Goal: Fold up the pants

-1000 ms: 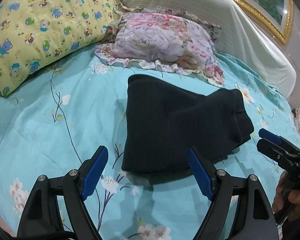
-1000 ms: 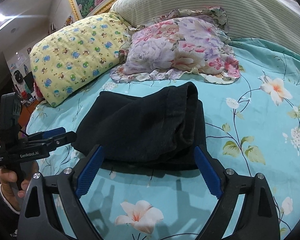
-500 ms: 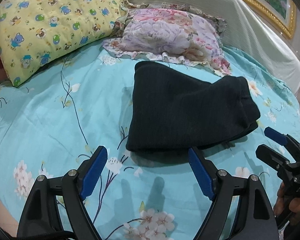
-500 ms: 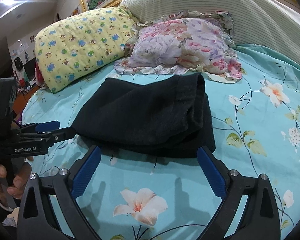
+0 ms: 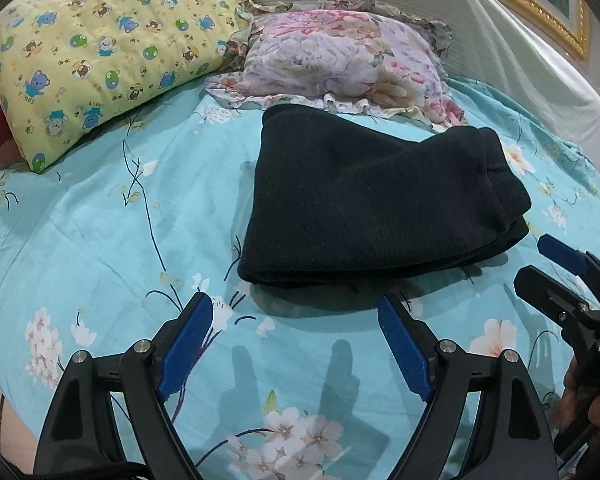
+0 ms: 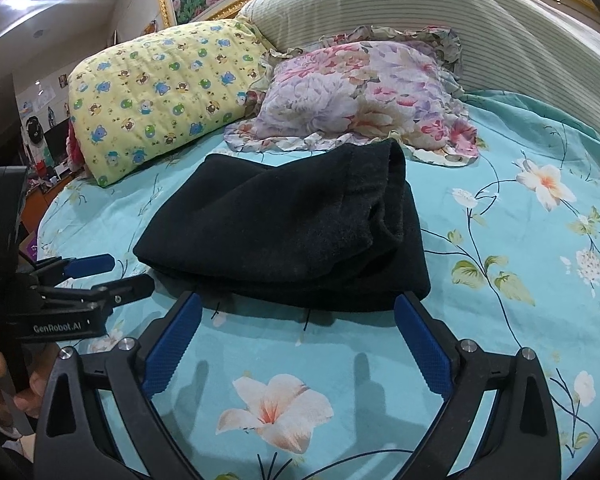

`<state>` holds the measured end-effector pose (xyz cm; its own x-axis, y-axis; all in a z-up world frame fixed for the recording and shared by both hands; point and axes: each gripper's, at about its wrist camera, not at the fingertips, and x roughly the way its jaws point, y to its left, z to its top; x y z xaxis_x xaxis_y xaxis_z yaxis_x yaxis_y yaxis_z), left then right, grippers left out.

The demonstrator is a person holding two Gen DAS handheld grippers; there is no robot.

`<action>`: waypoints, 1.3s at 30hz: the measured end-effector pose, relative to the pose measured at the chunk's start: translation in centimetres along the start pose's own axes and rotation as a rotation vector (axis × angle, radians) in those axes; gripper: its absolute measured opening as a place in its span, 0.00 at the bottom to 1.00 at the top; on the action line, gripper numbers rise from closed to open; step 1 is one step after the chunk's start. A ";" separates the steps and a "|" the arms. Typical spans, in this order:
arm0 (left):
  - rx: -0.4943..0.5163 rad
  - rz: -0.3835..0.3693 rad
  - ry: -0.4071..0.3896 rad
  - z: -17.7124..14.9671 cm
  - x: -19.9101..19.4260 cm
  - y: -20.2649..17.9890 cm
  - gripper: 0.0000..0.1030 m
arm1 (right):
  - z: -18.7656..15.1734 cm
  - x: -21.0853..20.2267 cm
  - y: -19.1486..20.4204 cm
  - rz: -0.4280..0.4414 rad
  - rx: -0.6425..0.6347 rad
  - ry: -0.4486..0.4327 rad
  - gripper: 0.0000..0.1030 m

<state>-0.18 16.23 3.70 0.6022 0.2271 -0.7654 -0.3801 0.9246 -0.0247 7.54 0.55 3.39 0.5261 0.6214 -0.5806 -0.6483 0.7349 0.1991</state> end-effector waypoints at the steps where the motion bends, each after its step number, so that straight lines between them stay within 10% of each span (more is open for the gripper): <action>1: 0.004 0.002 -0.002 0.0 0.1 0.0 0.83 | 0.0 0.0 -0.1 0.006 0.000 0.002 0.94; 39: 0.034 0.013 -0.035 -0.3 1.7 -0.8 0.83 | -0.4 1.7 0.8 0.028 -0.010 -0.021 0.94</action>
<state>0.94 15.82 2.22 0.6220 0.2492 -0.7423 -0.3640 0.9314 0.0076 7.72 2.03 2.28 0.5194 0.6474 -0.5579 -0.6684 0.7145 0.2068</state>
